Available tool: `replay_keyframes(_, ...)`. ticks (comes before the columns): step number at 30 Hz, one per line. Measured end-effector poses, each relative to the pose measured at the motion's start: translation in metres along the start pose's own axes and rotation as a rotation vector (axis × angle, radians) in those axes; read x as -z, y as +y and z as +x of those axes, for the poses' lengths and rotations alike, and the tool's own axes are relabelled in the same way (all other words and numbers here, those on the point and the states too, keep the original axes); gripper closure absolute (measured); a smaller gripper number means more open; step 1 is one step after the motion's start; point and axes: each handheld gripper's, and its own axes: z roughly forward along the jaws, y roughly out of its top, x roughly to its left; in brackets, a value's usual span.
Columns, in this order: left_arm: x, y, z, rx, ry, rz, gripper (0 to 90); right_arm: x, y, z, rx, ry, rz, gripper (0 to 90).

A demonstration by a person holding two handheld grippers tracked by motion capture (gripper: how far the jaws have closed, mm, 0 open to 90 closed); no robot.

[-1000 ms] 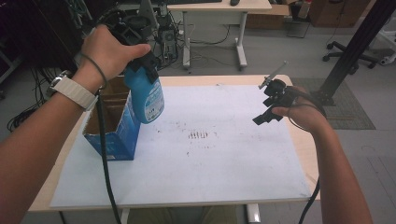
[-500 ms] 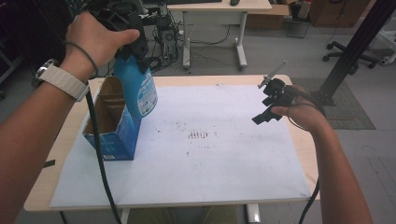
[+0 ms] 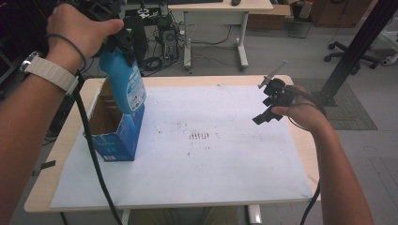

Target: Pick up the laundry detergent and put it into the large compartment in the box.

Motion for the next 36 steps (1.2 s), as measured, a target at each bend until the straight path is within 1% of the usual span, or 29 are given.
replay_keyframes(4,0.001,-0.002,0.006,0.023,0.011,0.000,37.4,-0.001,0.002,0.000,0.004,0.002,-0.002,8.1)
replay_keyframes(15,0.005,-0.007,0.029,0.113,0.020,-0.005,37.4,0.000,0.002,0.000,0.007,0.001,-0.002,8.1)
replay_keyframes(21,0.007,-0.010,0.041,0.148,0.033,-0.015,37.4,0.000,0.002,0.000,0.005,-0.001,-0.003,8.1)
replay_keyframes(26,0.006,-0.013,0.050,0.187,0.051,-0.021,37.4,0.000,0.002,0.000,0.007,-0.001,-0.002,8.1)
replay_keyframes(29,0.005,-0.014,0.054,0.196,0.064,-0.028,37.3,0.000,0.002,0.000,0.009,0.000,-0.004,8.1)
replay_keyframes(33,0.001,-0.016,0.060,0.215,0.067,-0.034,37.4,0.000,0.002,0.000,0.008,0.000,-0.001,8.1)
replay_keyframes(36,-0.003,-0.017,0.062,0.217,0.073,-0.029,37.4,-0.001,0.003,0.000,0.009,0.001,-0.001,8.1)
